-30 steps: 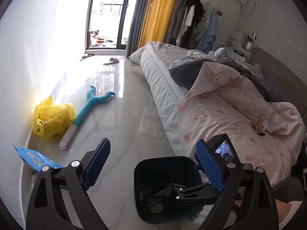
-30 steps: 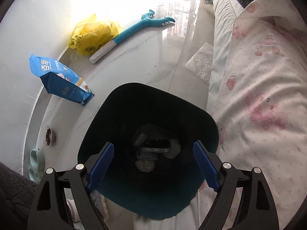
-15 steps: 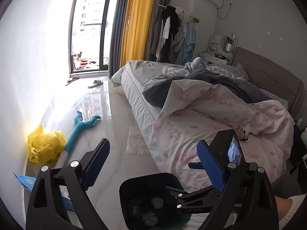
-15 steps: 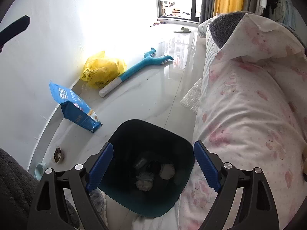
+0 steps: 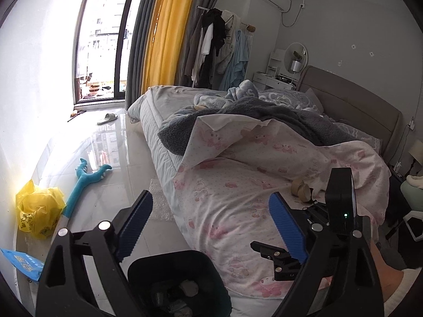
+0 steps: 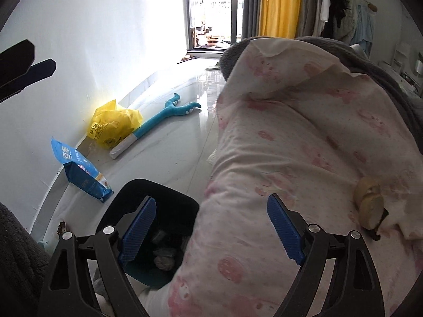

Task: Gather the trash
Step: 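Move both grippers back over the duvet toward the tape roll and bubble wrap, then grasp the clear bubble wrap with the right gripper while the left grasps the brown tape roll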

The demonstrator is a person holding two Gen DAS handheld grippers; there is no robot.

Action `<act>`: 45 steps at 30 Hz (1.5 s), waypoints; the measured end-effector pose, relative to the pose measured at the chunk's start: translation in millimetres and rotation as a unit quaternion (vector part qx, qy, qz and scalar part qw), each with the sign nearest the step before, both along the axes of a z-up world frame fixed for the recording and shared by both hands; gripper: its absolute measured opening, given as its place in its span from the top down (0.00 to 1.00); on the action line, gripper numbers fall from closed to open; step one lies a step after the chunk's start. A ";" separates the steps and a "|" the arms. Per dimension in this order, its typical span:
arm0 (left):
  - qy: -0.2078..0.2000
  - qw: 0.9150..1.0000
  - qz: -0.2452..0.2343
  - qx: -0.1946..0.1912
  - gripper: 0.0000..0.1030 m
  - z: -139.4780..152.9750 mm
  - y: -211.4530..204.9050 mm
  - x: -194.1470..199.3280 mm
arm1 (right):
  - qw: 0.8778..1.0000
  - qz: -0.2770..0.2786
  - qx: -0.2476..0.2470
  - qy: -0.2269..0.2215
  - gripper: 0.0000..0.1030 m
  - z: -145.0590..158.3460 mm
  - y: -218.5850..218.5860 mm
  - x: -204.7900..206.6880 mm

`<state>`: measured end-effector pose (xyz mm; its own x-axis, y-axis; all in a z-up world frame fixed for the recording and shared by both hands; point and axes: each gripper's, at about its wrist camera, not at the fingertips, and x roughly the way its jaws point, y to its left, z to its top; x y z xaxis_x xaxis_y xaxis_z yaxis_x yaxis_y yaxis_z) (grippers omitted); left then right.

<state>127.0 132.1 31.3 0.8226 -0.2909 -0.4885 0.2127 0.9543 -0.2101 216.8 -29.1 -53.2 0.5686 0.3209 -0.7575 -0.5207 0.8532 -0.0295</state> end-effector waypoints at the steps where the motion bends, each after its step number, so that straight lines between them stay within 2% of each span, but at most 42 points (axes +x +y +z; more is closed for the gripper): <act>1: 0.002 1.000 -0.008 -0.006 0.12 -1.3 -5.3 2.8 | 1.000 -0.006 0.001 -0.001 0.15 1.3 -9.7 0.3; 7: 0.011 0.999 -0.038 0.004 0.13 -7.6 -40.3 15.4 | 0.999 -0.036 -0.004 -0.015 0.16 4.3 -63.8 -1.9; 11: 0.032 0.998 -0.058 0.010 0.17 -13.1 -63.9 25.2 | 0.998 -0.051 -0.032 -0.027 0.16 3.0 -98.1 -3.7; 16: 0.069 0.995 -0.066 -0.012 0.20 -29.1 -89.1 40.3 | 0.997 -0.066 -0.029 -0.037 0.16 4.9 -134.4 2.1; 21: 0.080 0.994 -0.079 -0.003 0.24 -42.0 -117.8 50.2 | 0.995 -0.085 -0.029 -0.051 0.16 11.3 -170.0 11.8; 26: 0.082 0.993 -0.085 -0.016 0.26 -55.8 -141.4 62.7 | 0.993 -0.093 -0.044 -0.060 0.16 11.8 -197.2 24.5; 30: 0.104 0.991 -0.085 -0.018 0.36 -78.3 -164.9 77.6 | 0.991 -0.108 -0.042 -0.065 0.16 9.8 -221.1 34.9; 32: 0.108 0.990 -0.087 -0.017 0.37 -81.9 -174.8 85.1 | 0.990 -0.116 -0.041 -0.062 0.16 4.9 -232.4 40.1; 34: 0.108 0.991 -0.084 -0.003 0.37 -86.0 -184.0 89.9 | 0.990 -0.120 -0.039 -0.056 0.16 -0.5 -239.5 45.3; 39: 0.113 0.989 -0.091 -0.018 0.40 -92.0 -201.2 101.3 | 0.992 -0.109 -0.039 -0.044 0.17 -8.8 -245.6 58.1; 41: 0.115 0.989 -0.092 -0.027 0.40 -95.2 -209.1 105.0 | 0.993 -0.104 -0.042 -0.044 0.22 -10.4 -243.9 61.9; 45: 0.129 0.986 -0.103 -0.034 0.43 -104.2 -226.8 115.1 | 0.994 -0.093 -0.050 -0.039 0.26 -17.1 -241.5 70.2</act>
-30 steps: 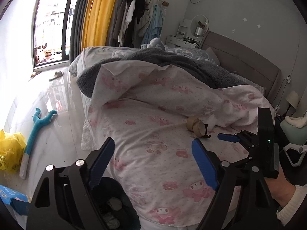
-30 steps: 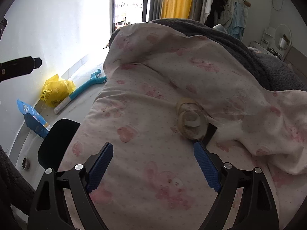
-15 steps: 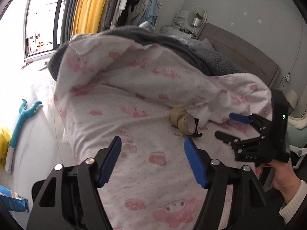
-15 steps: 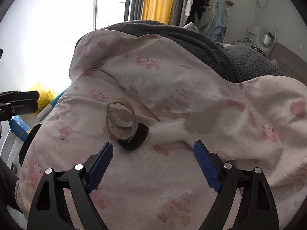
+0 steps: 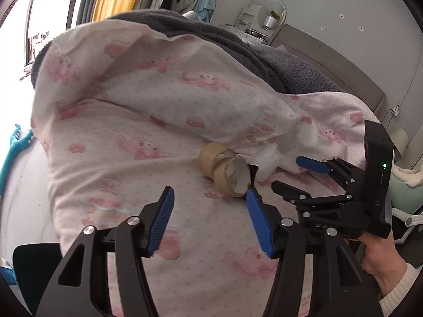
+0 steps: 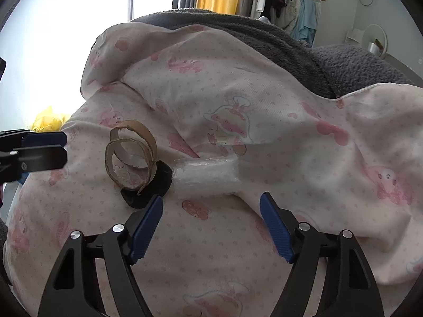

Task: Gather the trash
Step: 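Grasp the clear bubble wrap with the right gripper while the left grasps the brown tape roll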

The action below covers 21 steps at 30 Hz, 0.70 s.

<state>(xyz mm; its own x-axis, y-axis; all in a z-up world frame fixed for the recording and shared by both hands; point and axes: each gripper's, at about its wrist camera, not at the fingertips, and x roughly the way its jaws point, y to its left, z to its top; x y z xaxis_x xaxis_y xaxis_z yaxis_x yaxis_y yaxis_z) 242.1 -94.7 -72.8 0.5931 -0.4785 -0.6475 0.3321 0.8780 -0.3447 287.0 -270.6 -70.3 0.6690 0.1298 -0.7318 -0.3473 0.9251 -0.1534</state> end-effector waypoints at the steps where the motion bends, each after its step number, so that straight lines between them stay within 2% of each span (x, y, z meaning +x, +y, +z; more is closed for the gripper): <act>1: 0.001 1.000 -0.001 0.000 0.43 0.8 -2.1 1.5 | 1.000 0.001 -0.001 0.001 0.26 -0.8 0.6 1.2; 7: 0.015 1.000 0.000 -0.019 0.44 -3.2 -14.1 12.3 | 1.000 0.002 -0.009 0.013 0.27 -8.4 5.1 12.9; 10: 0.025 0.999 0.006 -0.025 0.47 -8.5 -19.5 18.7 | 1.000 0.005 -0.021 0.017 0.33 -10.9 8.6 17.5; 21: 0.046 0.998 0.000 -0.036 0.48 -22.8 -37.3 34.9 | 0.999 0.017 -0.016 0.032 0.42 -17.3 7.0 25.7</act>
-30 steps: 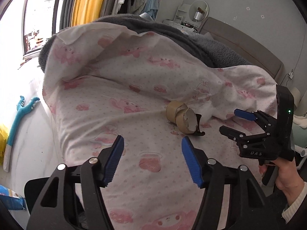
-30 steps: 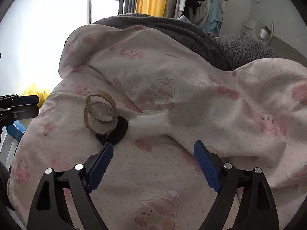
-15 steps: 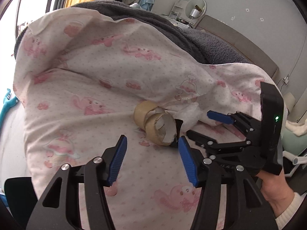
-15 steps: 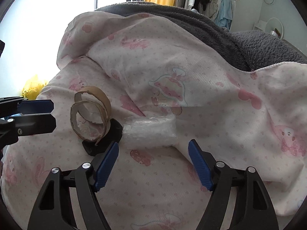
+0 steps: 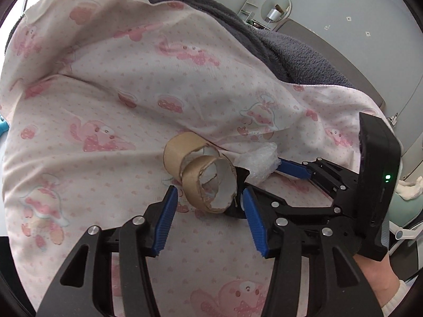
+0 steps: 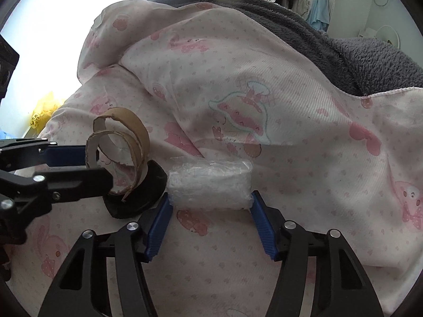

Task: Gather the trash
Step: 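Grasp the clear bubble wrap with the right gripper while the left grasps the brown tape roll, then lift the tape roll and bubble wrap off the duvet with both grippers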

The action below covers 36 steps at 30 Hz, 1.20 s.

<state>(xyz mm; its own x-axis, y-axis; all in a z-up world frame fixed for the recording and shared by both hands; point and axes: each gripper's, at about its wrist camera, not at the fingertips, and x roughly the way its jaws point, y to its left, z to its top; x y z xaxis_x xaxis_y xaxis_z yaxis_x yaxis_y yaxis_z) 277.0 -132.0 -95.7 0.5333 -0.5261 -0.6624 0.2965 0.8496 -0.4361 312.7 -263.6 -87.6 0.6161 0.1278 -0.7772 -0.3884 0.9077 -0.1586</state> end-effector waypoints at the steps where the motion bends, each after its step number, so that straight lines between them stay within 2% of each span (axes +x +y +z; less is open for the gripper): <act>1: 0.002 1.000 0.001 -0.003 0.49 -0.9 -0.2 0.7 | 1.000 0.001 0.001 0.000 0.42 0.1 0.1 0.1; 7: 0.021 0.999 0.021 -0.016 0.59 -8.2 4.3 4.7 | 1.000 0.010 0.008 -0.001 0.43 2.0 0.4 -0.9; 11: 0.023 0.999 0.025 -0.014 0.61 -9.5 6.4 5.3 | 1.000 0.009 0.010 -0.002 0.43 4.4 -1.6 -1.6; 19: 0.022 0.999 0.027 0.003 0.86 -8.1 11.1 6.7 | 1.000 0.012 0.008 -0.008 0.43 9.5 0.6 -4.2; 30: -0.009 0.999 0.021 0.033 0.87 6.2 29.3 -8.3 | 0.999 0.003 0.021 -0.028 0.44 27.0 8.7 -6.6; 36: -0.025 0.999 0.036 0.016 0.87 12.9 40.5 -19.4 | 0.998 -0.015 0.044 -0.041 0.44 38.2 10.9 -15.2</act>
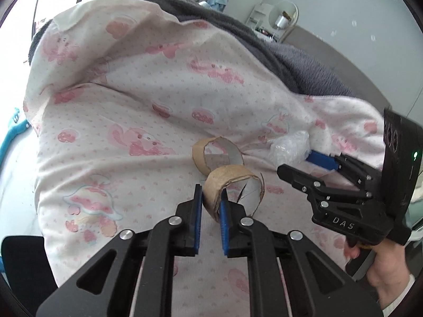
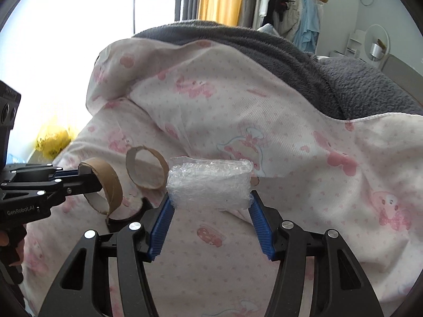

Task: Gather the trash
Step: 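Lift the tape roll and bubble wrap off the duvet with both grippers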

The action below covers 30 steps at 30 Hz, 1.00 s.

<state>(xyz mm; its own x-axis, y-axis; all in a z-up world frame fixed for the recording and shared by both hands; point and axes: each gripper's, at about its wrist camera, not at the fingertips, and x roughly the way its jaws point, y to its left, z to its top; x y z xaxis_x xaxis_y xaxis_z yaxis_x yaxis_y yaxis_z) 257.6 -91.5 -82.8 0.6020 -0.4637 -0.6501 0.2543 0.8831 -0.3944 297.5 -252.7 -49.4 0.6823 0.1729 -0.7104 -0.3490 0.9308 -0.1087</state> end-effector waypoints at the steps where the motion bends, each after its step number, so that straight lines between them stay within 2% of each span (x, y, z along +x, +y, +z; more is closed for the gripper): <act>1: -0.005 1.000 0.003 0.005 0.87 1.0 1.1 -1.7 | 1.000 -0.002 0.003 -0.001 0.44 1.2 0.1 -1.0; 9: -0.036 0.999 0.016 0.033 0.87 14.4 26.0 -18.1 | 1.000 -0.007 0.024 -0.005 0.43 14.6 8.9 -13.4; 11: -0.041 0.998 0.017 0.041 0.91 18.6 34.1 -22.0 | 1.000 -0.007 0.025 -0.005 0.44 16.5 12.0 -16.4; 22: -0.058 0.996 0.023 0.057 0.96 35.3 74.6 -50.2 | 0.999 0.006 0.044 -0.016 0.43 34.9 44.0 -34.3; 30: -0.045 0.996 0.028 0.078 0.96 30.2 98.6 -61.9 | 0.998 0.020 0.064 -0.015 0.43 46.1 77.7 -52.1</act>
